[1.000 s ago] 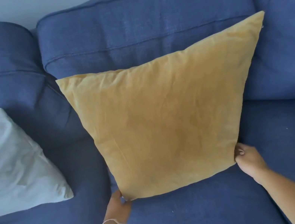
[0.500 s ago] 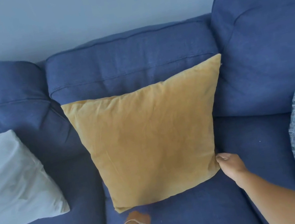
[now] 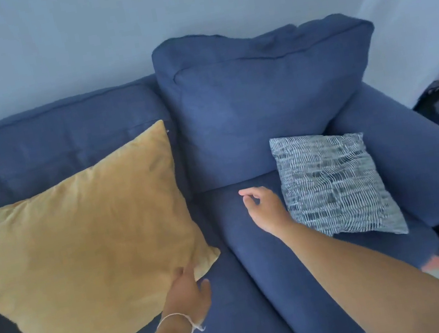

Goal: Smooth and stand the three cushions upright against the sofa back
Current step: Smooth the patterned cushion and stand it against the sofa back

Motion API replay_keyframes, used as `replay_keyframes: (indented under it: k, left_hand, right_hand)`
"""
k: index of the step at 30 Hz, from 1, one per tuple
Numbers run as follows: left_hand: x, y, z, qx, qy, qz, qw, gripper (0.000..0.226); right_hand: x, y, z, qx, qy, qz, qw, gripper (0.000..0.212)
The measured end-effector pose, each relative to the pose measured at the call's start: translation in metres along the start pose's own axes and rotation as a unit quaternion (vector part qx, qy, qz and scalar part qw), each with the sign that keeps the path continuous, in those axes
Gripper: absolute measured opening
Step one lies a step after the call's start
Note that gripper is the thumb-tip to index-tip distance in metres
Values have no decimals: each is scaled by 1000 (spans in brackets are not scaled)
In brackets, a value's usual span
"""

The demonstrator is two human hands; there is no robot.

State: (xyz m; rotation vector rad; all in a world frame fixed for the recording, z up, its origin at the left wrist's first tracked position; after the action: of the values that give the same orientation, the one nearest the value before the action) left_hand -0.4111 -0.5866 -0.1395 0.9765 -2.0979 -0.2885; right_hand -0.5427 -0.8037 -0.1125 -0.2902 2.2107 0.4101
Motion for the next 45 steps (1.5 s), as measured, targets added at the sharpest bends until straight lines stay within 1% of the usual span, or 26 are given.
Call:
replay_keyframes:
  k: [3, 7, 9, 12, 14, 15, 17, 19, 21, 22, 23, 24, 25, 26, 28, 30, 32, 33, 34, 36, 37, 39, 40, 41, 43, 45]
  left_hand:
    - [28, 3, 31, -10, -1, 6, 1000, 49]
    - [67, -3, 78, -18, -25, 43, 999, 56]
    - [90, -15, 101, -36, -29, 45, 998, 58]
    - [133, -43, 136, -65, -19, 50, 996, 62]
    - [164, -72, 163, -56, -7, 48, 997, 62]
    - [184, -87, 175, -52, 2, 25, 998, 62]
    - [220, -113, 199, -30, 63, -29, 997, 69]
    - [247, -137, 228, 3, 131, -72, 989, 81]
    - [268, -151, 251, 20, 190, -129, 973, 93]
    - [276, -153, 259, 36, 212, -156, 964, 91]
    - [281, -151, 265, 67, 231, -175, 955, 80]
    - [285, -147, 268, 101, 246, -182, 947, 60]
    - [287, -142, 269, 128, 248, -187, 942, 43]
    - [285, -138, 269, 141, 237, -182, 944, 36]
    - [270, -127, 267, 120, 179, -178, 960, 37]
    - [245, -117, 267, 78, 123, -196, 970, 36]
    - [229, -114, 262, 53, 53, -211, 975, 39]
    - [225, -117, 258, 75, 6, -197, 978, 47]
    - [228, -120, 252, 118, -27, -165, 979, 53]
    - [252, -130, 239, 214, -43, -45, 975, 57]
    - [268, -136, 238, 232, -45, 21, 971, 57]
    - [299, -152, 243, 212, -66, 126, 967, 59]
    - [305, -161, 249, 184, -89, 157, 966, 61]
    - [304, -170, 255, 147, -124, 174, 966, 62]
    - [284, -187, 267, 70, -208, 176, 960, 64]
    - [263, -200, 271, 26, -248, 148, 957, 64]
  right_hand:
    - [45, -12, -53, 37, 71, -28, 996, 30]
    - [123, -37, -119, 74, 173, -15, 982, 33]
    - [160, -52, -147, 92, 209, 17, 973, 35]
    - [206, -84, -178, 151, 219, 67, 962, 38]
    - [226, -112, -198, 206, 211, 106, 950, 41]
    - [234, -124, -209, 222, 204, 138, 943, 45]
    - [257, -142, -229, 205, 173, 207, 941, 61]
    - [276, -152, -244, 134, 120, 246, 953, 77]
    - [283, -150, -247, 52, 68, 253, 964, 77]
    - [285, -146, -246, 33, 54, 246, 967, 72]
    - [286, -143, -243, 38, 49, 237, 969, 66]
    - [285, -140, -240, 58, 41, 224, 972, 61]
    - [287, -138, -237, 79, 23, 222, 972, 58]
    - [288, -136, -236, 88, 4, 229, 969, 58]
    - [300, -128, -234, 80, -16, 259, 962, 63]
    - [309, -123, -236, 61, -8, 283, 957, 67]
    - [307, -128, -237, 55, 38, 273, 960, 62]
    - [304, -134, -237, 64, 90, 243, 964, 59]
    - [299, -142, -235, 80, 137, 203, 966, 59]
    - [279, -161, -229, 130, 176, 94, 971, 62]
    - [271, -170, -225, 146, 171, 34, 974, 62]
    - [267, -186, -214, 123, 169, -70, 975, 59]
    - [274, -190, -206, 84, 191, -99, 973, 58]
    - [284, -193, -200, 32, 227, -105, 968, 61]
    - [306, -199, -193, -63, 290, -45, 954, 69]
    - [314, -210, -192, -70, 294, 17, 953, 67]
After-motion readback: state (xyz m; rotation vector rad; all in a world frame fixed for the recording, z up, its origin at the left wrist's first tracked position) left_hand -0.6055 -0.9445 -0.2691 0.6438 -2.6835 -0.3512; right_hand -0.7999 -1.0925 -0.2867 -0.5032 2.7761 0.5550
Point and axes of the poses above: each hand's wrist, its own y-axis away from the middle knuckle, its own z-axis out of the palm, x = y × z, the point moved 1 cm from there along -y, towards the middle knuckle, and after that the axes turned 7 degrees about x, right-handed, at the moved point
